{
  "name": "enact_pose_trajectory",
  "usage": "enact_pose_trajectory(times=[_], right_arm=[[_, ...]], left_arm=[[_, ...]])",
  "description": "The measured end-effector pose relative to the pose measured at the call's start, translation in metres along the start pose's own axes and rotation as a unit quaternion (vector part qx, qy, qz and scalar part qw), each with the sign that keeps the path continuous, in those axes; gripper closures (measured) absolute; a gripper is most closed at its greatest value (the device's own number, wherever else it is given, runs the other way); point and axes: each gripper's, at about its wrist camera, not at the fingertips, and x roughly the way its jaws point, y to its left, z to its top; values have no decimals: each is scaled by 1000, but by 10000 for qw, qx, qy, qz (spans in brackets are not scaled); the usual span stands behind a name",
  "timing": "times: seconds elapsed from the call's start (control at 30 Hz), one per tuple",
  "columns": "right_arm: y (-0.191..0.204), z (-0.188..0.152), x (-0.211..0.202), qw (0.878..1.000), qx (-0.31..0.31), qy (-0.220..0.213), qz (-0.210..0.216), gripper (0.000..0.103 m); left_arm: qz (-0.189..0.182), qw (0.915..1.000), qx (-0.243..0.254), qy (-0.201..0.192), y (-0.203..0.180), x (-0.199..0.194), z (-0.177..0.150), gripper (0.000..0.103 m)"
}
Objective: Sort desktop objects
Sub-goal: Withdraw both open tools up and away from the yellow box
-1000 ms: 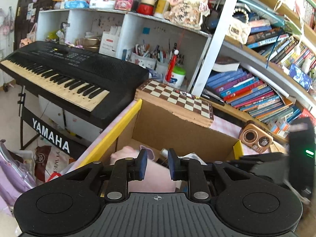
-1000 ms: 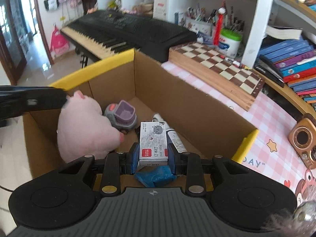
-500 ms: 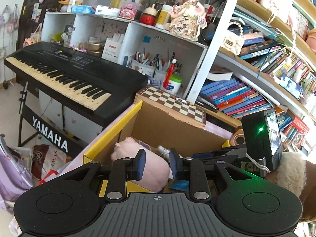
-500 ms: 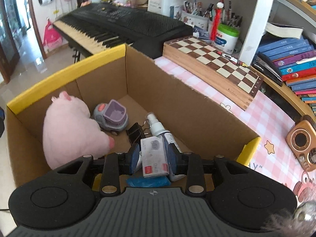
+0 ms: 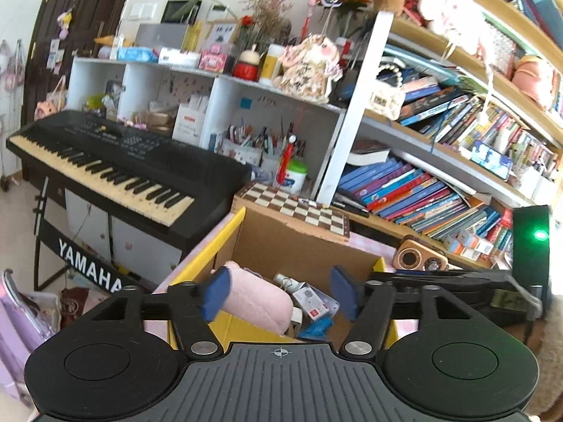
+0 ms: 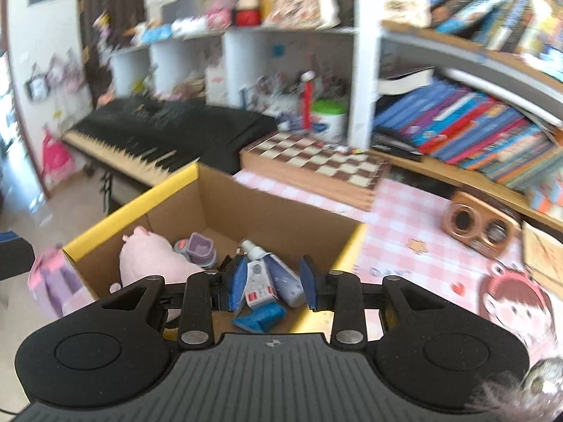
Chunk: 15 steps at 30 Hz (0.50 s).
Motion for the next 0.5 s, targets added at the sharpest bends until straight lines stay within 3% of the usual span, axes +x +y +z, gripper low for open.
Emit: enact_pose_trajectory(times=[0.2, 0.5], right_arm=[[-4, -31, -60, 9974, 415, -345, -471, 71], [4, -92, -127, 9872, 990, -517, -1140, 68]], left_arm=[[-120, 9995, 274, -78, -5, -27, -9, 21], [-150, 9978, 643, -35, -14, -58, -33, 7]])
